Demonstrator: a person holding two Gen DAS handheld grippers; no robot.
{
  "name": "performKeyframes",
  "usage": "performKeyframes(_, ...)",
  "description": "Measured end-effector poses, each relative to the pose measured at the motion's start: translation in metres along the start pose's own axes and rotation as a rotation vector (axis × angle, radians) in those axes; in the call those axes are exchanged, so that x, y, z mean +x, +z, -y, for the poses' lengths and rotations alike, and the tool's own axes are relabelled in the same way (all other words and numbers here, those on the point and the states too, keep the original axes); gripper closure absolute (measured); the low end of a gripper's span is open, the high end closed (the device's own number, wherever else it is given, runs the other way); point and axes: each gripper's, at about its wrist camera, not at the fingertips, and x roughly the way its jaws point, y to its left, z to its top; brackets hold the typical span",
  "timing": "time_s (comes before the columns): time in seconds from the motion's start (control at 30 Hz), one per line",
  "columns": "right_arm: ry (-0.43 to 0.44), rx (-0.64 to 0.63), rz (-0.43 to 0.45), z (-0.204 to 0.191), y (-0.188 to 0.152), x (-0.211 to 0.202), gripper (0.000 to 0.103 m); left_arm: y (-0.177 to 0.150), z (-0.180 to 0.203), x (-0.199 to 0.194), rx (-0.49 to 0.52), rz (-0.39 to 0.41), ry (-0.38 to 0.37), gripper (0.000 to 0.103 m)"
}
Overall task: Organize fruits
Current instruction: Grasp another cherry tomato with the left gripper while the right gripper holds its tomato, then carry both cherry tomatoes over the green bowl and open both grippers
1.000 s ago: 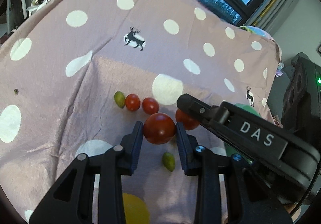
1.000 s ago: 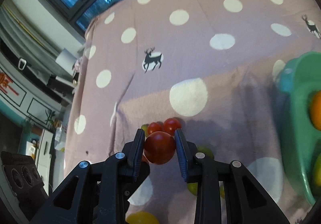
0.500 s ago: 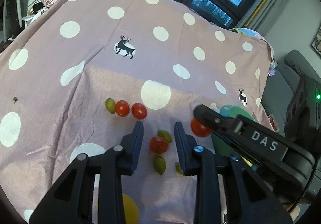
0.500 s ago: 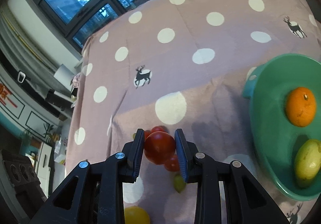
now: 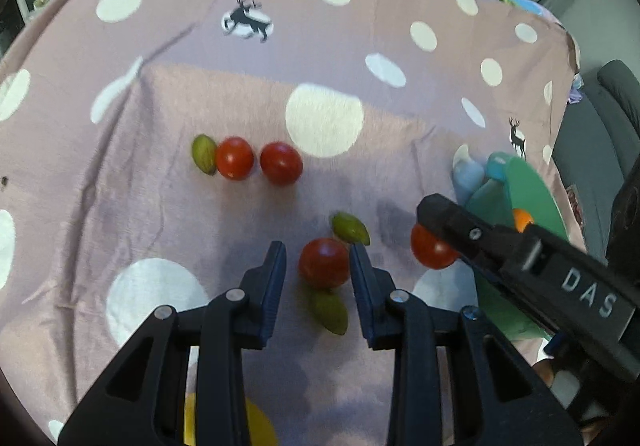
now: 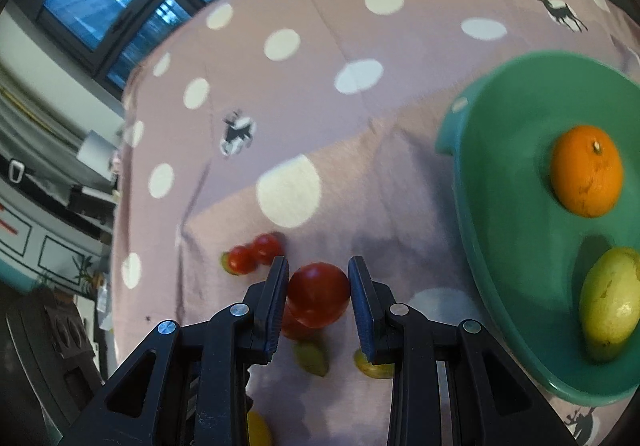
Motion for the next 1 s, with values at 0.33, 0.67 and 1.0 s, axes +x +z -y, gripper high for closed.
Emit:
performKeyframes(0.33,-0.023,0.002,-0.030,0.004,-0.001,0.008,0.070,-0.002,0.003,0.017,-0.003,-0.055,-0.033,0.070)
performKeyframes(0.67,0.018,0.023,-0.011,0.007,0.000,0.000,0.070,-0.008,0.012,0.011,0.034,-0.021,-0.020,0.073)
performKeyframes(1.0,0.078,-0.001,0.064,0.005,0.000,-0.030,0.070,-0.012,0.018,-0.026,-0.009,0.126,-0.099,0.073)
